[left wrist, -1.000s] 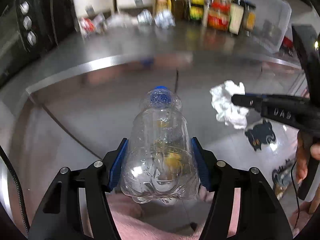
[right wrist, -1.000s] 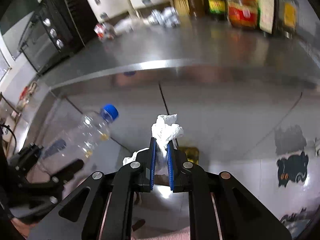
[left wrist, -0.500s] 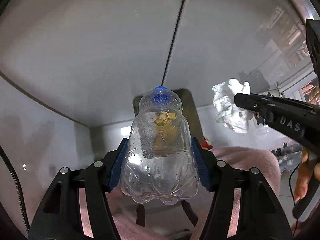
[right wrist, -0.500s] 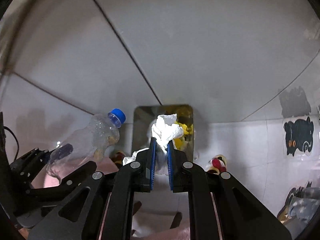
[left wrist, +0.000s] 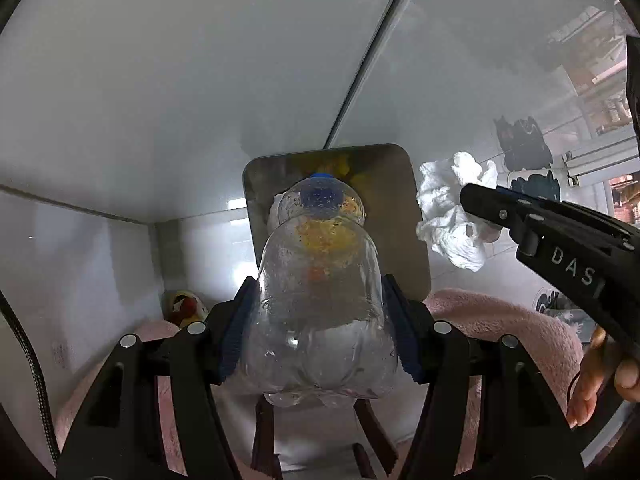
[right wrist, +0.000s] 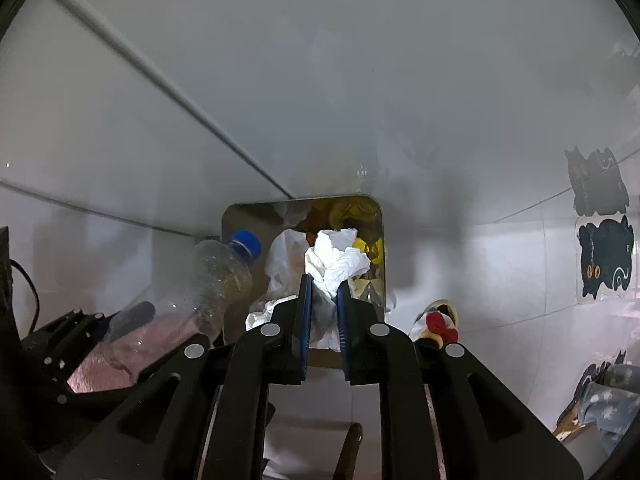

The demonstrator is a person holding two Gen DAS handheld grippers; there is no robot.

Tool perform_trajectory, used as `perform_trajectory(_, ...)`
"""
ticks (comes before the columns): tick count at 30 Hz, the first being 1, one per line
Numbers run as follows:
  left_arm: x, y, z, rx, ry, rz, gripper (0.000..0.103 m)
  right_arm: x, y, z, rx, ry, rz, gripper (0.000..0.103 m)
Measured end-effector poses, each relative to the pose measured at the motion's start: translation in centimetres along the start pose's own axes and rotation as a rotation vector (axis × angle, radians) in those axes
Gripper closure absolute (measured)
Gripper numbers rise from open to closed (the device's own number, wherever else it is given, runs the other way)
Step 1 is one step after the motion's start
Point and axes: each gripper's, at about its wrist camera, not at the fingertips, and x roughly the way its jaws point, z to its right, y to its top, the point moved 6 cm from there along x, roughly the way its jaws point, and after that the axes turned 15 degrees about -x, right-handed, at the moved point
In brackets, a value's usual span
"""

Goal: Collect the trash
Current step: 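Open both tools to drop the bottle and tissue into the bin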

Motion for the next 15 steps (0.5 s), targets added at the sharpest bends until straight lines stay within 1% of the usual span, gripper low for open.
perform_trajectory(5, 0.3, -0.3, 0.1, 0.007, -0.01, -0.016, 0.043, 0.1, 1.2, -0.3, -0.006, 0.01, -0.002, 0.087)
perform_trajectory(6, 0.3, -0.3, 0.2, 0.005, -0.01, -0.014, 0.041, 0.1, 1.2, -0.3, -0.008, 0.009, -0.001, 0.079)
perform_trajectory(7, 0.2, -0.2, 0.3, 0.001, -0.009, -0.008, 0.036, -0.1, 1.3, -0.1, -0.007, 0.007, 0.003, 0.065)
perform_trajectory(8, -0.1, -0.2, 0.2, -0.002, -0.007, 0.001, 0.03, -0.3, 1.3, -0.1, -0.005, 0.001, 0.01, 0.059)
perform_trajectory(9, -0.5, -0.3, 0.1, -0.003, -0.003, 0.013, 0.028, -0.7, 1.2, -0.2, -0.006, -0.002, 0.017, 0.055)
perform_trajectory(13, -2.8, -0.7, -0.4, 0.004, 0.017, 0.058, 0.02, -2.3, 0.9, -0.6, -0.012, -0.013, 0.038, 0.054)
perform_trajectory(14, -3.4, -0.7, -0.6, 0.007, 0.023, 0.07, 0.018, -2.7, 1.0, -0.6, -0.014, -0.014, 0.047, 0.053)
perform_trajectory(15, -4.7, -1.0, -0.9, 0.01, 0.033, 0.095, 0.017, -3.1, 1.1, -0.8, -0.017, -0.017, 0.056, 0.05)
